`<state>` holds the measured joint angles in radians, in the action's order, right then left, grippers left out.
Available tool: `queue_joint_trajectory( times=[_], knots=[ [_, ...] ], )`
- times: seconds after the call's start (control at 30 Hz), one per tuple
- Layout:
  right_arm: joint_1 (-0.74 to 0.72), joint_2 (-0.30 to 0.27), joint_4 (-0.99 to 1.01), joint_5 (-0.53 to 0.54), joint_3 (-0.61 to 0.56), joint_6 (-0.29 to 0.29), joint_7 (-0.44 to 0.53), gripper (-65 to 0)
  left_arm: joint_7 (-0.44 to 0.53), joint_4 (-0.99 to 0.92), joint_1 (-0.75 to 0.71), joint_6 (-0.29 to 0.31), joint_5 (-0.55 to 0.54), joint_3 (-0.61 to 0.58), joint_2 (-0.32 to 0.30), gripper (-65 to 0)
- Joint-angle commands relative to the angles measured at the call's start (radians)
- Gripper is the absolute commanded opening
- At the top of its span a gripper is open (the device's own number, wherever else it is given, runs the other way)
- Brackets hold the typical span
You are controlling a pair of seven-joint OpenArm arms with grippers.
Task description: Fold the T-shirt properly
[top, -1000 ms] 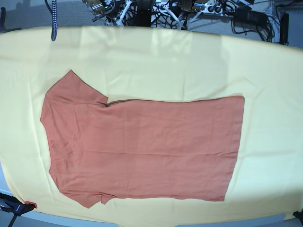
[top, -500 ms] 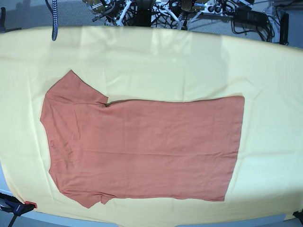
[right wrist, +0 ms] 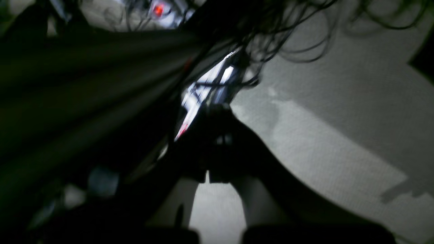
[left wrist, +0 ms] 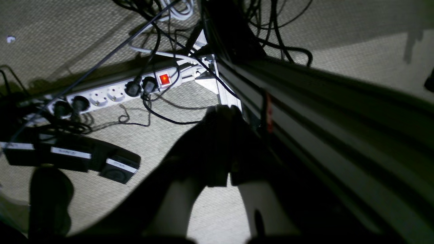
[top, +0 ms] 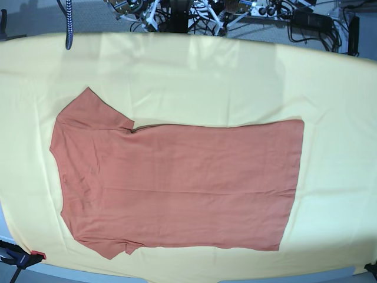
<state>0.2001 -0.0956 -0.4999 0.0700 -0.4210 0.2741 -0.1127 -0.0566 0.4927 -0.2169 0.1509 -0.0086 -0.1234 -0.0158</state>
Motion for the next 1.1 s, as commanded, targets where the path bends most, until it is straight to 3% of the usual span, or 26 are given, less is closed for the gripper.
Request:
queue_joint_trajectory(
  times=[0.0, 0.13, 0.23, 0.33, 0.4, 0.5, 0.57, 0.67, 0.8, 0.97, 1.07],
  knots=[
    [0.028, -0.020, -0.011, 0.000, 0.000, 0.030, -0.002, -65.0, -0.001, 0.026, -0.036, 0.006, 0.001, -0.006, -0.005, -65.0],
    [0.117, -0.066, -0.056, 0.000, 0.000, 0.139, -0.002, -65.0, -0.005, 0.115, -0.135, 0.006, 0.000, -0.082, -0.055, -65.0],
    [0.198, -0.105, -0.121, 0.002, 0.000, 0.183, -0.001, -65.0, -0.005, 0.204, -0.221, 0.006, 0.001, -0.171, -0.126, -65.0],
    [0.302, -0.148, -0.246, 0.003, 0.000, 0.187, -0.006, -65.0, -0.018, 0.321, -0.314, 0.006, 0.001, -0.234, -0.173, -65.0],
    [0.380, -0.178, -0.367, 0.003, 0.000, 0.187, -0.034, -65.0, -0.080, 0.423, -0.375, 0.006, 0.001, -0.264, -0.204, -65.0],
    [0.500, -0.227, -0.585, 0.003, 0.000, 0.187, -0.137, -65.0, -0.180, 0.599, -0.460, 0.005, 0.001, -0.283, -0.258, -65.0],
    [0.577, -0.257, -0.740, 0.003, 0.001, 0.179, -0.220, -65.0, -0.233, 0.724, -0.514, -0.026, 0.001, -0.282, -0.297, -65.0],
    [0.693, -0.299, -0.965, 0.003, 0.002, 0.091, -0.317, -65.0, -0.276, 0.908, -0.595, -0.116, 0.012, -0.282, -0.364, -65.0],
    [0.838, -0.360, -1.237, -0.033, 0.002, -0.043, -0.384, -65.0, -0.325, 1.146, -0.708, -0.192, 0.124, -0.281, -0.454, -65.0],
    [1.019, -0.393, -1.506, -0.296, 0.002, -0.221, -0.444, -65.0, -0.372, 1.415, -0.856, -0.275, 0.254, -0.281, -0.563, -65.0],
    [1.103, -0.398, -1.615, -0.448, 0.002, -0.317, -0.459, -65.0, -0.426, 1.569, -0.934, -0.295, 0.322, -0.281, -0.608, -65.0]
  ],
)
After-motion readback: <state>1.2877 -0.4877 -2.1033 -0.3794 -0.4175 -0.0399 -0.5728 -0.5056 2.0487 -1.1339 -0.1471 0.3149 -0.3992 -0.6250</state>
